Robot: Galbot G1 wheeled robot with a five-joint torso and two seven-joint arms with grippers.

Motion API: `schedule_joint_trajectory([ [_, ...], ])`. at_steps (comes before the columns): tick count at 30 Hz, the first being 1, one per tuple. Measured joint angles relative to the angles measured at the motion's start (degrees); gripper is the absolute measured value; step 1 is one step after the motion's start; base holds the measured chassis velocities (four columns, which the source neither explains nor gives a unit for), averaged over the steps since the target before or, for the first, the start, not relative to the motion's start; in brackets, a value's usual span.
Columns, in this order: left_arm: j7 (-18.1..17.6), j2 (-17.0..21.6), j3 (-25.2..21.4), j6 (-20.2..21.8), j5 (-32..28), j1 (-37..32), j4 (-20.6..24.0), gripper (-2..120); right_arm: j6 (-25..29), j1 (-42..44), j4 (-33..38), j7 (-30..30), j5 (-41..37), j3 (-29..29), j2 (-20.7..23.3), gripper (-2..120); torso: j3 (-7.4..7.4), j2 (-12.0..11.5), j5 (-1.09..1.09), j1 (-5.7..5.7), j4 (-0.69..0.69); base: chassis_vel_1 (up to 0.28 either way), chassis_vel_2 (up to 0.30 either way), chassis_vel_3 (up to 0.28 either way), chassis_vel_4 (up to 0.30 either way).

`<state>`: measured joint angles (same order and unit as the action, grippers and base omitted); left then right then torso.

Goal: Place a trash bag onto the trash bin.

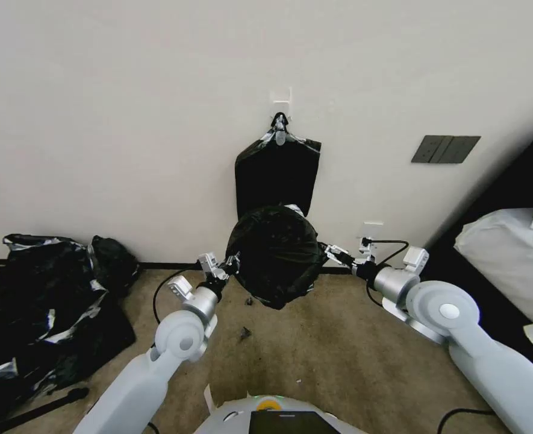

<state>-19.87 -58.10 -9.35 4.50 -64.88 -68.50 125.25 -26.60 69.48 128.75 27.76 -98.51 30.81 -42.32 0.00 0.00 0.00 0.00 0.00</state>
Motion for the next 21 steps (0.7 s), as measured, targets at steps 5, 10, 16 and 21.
schedule_joint_trajectory([
  [5,-0.07,0.07,0.02,0.0,-0.31,-0.11,0.7,1,0.35,0.04,-1.09,1.17,2.72,-0.38,0.13,100,0.0,0.0,0.01,0.0,0.0,0.0,0.0,0.0,0.0],
  [10,-0.47,0.19,0.05,0.11,-0.76,-0.13,0.96,1,0.59,0.54,-0.37,2.52,3.23,2.3,0.27,100,0.0,0.0,0.01,0.0,0.0,0.0,0.0,0.0,0.0],
  [16,-3.73,-0.01,0.88,2.06,2.0,0.01,0.19,1,0.63,1.46,4.34,2.76,4.99,10.29,1.15,100,0.0,0.0,0.01,0.0,-0.01,0.0,0.0,0.0,0.0],
  [21,-6.55,-0.16,2.65,4.8,8.66,0.02,-0.76,1,0.68,-0.36,11.73,2.58,8.15,11.57,2.83,100,0.0,0.0,0.0,0.0,-0.01,0.0,0.0,0.0,0.0],
])
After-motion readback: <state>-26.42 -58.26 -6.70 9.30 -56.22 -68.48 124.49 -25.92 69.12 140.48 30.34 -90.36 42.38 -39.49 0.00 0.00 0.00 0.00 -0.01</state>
